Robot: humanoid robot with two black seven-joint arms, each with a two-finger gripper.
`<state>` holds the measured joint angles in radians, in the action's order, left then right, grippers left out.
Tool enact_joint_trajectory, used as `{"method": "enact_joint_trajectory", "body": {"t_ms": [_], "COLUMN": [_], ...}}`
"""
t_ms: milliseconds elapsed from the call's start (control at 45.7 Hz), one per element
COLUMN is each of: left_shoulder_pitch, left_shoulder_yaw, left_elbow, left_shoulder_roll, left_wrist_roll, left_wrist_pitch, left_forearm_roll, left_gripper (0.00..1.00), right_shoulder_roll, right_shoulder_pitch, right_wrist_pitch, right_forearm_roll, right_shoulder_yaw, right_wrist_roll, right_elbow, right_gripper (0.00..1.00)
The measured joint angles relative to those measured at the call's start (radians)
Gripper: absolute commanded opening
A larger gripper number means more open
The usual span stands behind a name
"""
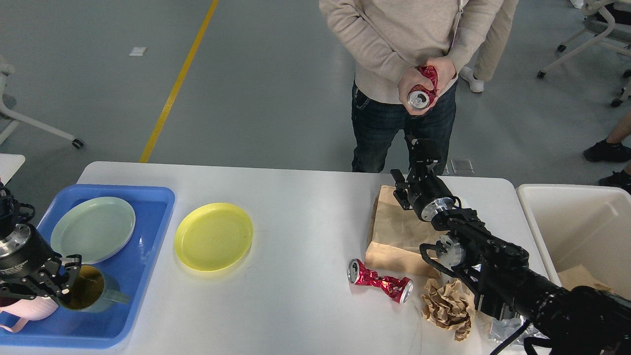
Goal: Tidy desktop
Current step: 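Carry the mug into the blue tray and lower it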
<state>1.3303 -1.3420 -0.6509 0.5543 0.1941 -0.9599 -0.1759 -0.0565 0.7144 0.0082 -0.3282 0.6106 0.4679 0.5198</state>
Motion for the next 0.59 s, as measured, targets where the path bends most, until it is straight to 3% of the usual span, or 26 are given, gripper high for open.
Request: {"method": "enact_joint_trajectory", "body": {"t_ms": [66,241,482,591], "left_shoulder_pitch": [-0.002,-0.013,-0.025,-0.032], "left_shoulder_yaw": [0.0,0.0,0.013,0.019], "left_elbow": [0.0,0.0,0.0,0.0], "left_shoulder_roll": [0.0,-0.001,-0.003,-0.003], "left_wrist_roll": [0.001,0.003,0.004,0.0], "left_wrist_pitch": [0.0,0.0,0.0,0.0], "left_forearm_roll": [0.0,0.001,0.001,0.001], "left_gripper": [0.0,0.14,0.44,0.63], "right_shoulder_roll": [0.0,0.0,0.0,0.0], "right_shoulder_pitch": [0.0,0.0,0.0,0.0], "right_wrist_pitch": [0.0,0.0,0.0,0.0], "right_forearm_roll": [0.0,0.0,0.0,0.0], "right_shoulder_yaw": [0.0,0.0,0.0,0.0], "right_wrist_roll": [0.0,0.0,0.0,0.0], "right_elbow": [0.0,0.0,0.0,0.0], "right_gripper": [1.0,1.0,1.0,1.0]}}
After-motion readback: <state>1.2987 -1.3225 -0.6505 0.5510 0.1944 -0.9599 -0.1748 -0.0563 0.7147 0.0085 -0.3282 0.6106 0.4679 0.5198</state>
